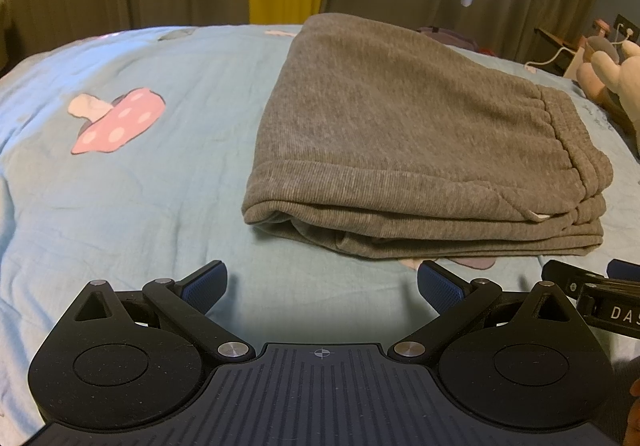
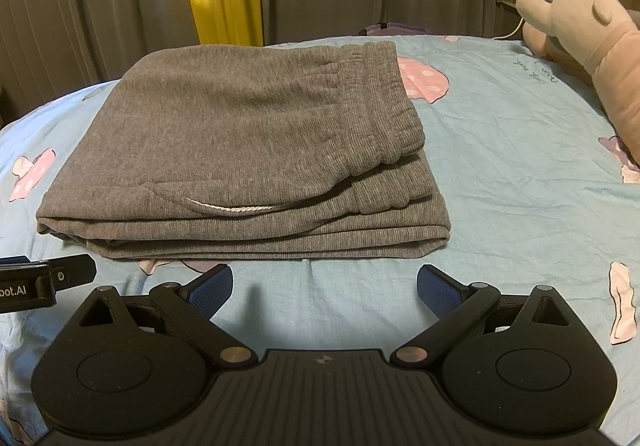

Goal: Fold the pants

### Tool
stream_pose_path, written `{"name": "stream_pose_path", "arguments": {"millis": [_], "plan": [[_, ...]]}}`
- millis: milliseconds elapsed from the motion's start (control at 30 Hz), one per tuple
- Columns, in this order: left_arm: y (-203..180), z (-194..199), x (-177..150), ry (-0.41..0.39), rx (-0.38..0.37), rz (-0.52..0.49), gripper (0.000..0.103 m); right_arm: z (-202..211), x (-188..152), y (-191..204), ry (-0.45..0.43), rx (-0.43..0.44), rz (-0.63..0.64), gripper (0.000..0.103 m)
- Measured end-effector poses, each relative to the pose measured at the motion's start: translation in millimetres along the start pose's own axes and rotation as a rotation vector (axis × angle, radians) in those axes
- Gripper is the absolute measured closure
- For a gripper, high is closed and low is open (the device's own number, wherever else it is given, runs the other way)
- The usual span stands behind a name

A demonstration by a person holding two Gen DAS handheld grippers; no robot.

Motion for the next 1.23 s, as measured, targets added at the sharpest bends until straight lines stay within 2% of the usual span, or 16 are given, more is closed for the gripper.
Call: {"name": "stream_pose_path", "arguments": {"millis": [1233], "plan": [[-4.7, 5.0, 1.1, 0.004, -0.01, -0.025, 0.0, 0.3, -0.3, -0.6, -0.003, 0.004, 0.005, 0.004]]}}
Point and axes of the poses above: each gripper's, at about its wrist camera, not at the fingertips, and z roughly against the way its jaws point, y to its left, x to its top, the point moved 8 cm from there along -z, roughly the way its jaws point, and after that the axes turned 7 degrees about z, right-handed, at the moved point
